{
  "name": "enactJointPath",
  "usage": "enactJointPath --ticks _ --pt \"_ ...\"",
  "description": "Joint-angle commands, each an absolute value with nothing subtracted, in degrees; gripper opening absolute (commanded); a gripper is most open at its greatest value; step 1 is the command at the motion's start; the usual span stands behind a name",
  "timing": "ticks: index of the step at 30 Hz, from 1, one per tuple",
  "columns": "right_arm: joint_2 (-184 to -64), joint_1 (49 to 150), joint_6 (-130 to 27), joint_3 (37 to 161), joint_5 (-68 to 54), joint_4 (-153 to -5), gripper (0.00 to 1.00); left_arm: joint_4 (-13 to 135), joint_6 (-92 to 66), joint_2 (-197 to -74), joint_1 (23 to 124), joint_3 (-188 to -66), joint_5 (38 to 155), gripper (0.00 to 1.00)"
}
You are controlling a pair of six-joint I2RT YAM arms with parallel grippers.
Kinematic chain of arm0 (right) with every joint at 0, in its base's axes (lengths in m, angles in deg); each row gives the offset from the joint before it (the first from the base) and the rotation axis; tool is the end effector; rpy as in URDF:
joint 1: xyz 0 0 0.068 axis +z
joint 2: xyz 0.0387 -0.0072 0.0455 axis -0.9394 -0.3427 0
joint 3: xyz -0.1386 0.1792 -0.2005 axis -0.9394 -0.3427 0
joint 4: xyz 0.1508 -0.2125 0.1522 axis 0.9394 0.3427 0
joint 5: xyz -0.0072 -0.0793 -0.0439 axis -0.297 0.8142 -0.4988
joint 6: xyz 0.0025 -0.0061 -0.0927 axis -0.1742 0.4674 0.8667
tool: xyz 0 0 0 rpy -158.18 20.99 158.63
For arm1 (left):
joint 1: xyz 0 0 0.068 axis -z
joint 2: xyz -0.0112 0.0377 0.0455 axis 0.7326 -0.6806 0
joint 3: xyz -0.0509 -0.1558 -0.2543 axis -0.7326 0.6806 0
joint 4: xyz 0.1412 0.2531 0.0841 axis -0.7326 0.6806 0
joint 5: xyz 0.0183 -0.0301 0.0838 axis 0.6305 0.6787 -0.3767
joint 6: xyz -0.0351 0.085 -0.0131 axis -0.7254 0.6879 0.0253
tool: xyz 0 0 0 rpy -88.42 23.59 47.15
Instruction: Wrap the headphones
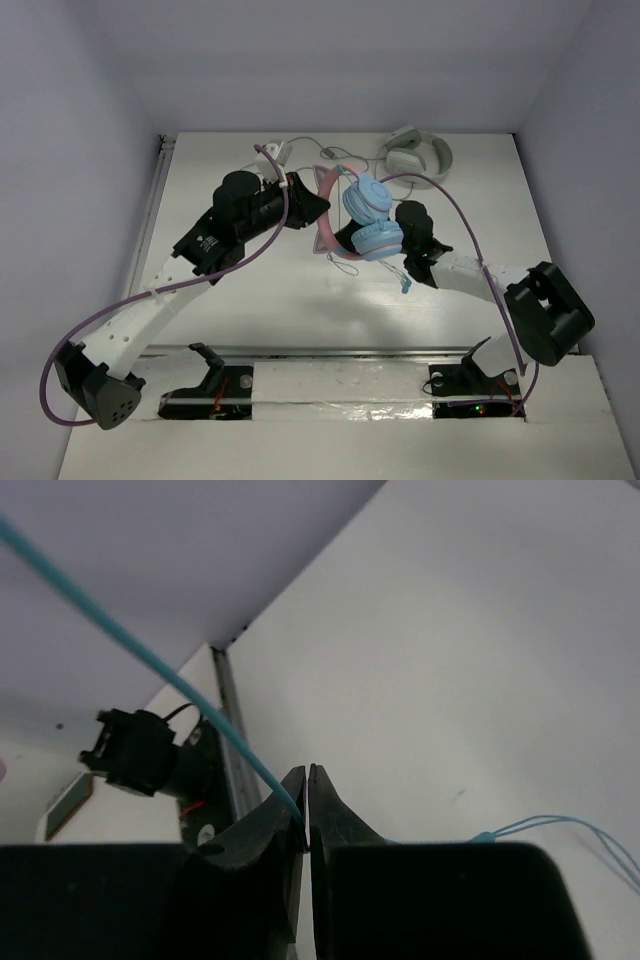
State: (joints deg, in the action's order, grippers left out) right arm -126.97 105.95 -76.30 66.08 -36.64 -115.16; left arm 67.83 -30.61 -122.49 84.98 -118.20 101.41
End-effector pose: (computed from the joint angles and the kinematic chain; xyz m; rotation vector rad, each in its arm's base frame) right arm 0.2821 0.2669 0.2467 -0.6007 1.7630 1.3922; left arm 0.2470 -0.2159 0.4268 0.3169 1.7282 -1.0613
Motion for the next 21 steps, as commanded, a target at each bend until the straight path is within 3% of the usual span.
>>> enactJointPath --ticks 1,8,16,21 --pt "-128.58 105.82 -82.05 64.52 -45.49 -129.41 0.11 68.45 -31.52 -122.76 85.17 -125.11 99.95 0.00" --pt "-135.09 105.82 -92.43 61.89 -51.65 -146.64 0.13 75.74 -29.77 -124.08 85.17 -130.65 98.46 0.00" --pt "-138.07 107.31 -96.91 62.67 -53.32 -153.93 0.31 78.40 -30.37 -125.67 85.17 -134.96 99.42 0.00" --pt "-142.38 108.98 -102.44 65.39 -54.02 -161.40 0.32 78.13 -31.08 -126.63 85.17 -135.66 100.04 0.00"
